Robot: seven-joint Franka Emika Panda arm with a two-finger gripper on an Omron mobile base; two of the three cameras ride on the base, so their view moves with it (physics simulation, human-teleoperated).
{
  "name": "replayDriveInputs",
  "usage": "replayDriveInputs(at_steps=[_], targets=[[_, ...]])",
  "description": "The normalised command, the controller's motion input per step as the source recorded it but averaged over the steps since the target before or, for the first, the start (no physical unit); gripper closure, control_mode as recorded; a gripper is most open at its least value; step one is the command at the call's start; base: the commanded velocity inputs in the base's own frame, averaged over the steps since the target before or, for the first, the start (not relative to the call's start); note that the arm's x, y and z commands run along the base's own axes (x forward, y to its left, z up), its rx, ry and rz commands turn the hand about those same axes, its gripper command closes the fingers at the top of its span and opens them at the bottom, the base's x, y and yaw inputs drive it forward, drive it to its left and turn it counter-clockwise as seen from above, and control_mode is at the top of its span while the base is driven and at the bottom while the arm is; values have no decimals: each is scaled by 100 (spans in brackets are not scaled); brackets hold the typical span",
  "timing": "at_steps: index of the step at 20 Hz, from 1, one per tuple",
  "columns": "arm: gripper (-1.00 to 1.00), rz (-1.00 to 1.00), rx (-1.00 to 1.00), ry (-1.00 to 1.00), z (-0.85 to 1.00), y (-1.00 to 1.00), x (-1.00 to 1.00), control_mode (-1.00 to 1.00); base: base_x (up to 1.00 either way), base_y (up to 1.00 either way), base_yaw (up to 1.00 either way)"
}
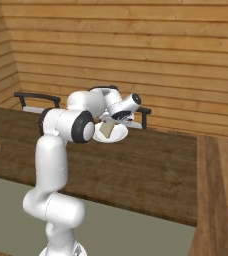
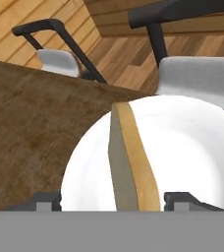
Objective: Start the toaster. Once the lever pops up, take the bread to the plate on the dining counter.
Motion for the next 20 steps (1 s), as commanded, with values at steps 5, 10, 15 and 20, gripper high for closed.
replayDriveInputs(at_steps=[5,10,15,20], targets=[[-100,-4,0,3,-6,-27,-3,-100,0,0,0],[-100,-3,-2,0,0,-45,-10,-100,0,0,0],[-100,-4,-10,0,11,-17,-29,-100,0,0,0],[-100,-5,-10,0,45,48,-75,-100,0,0,0]])
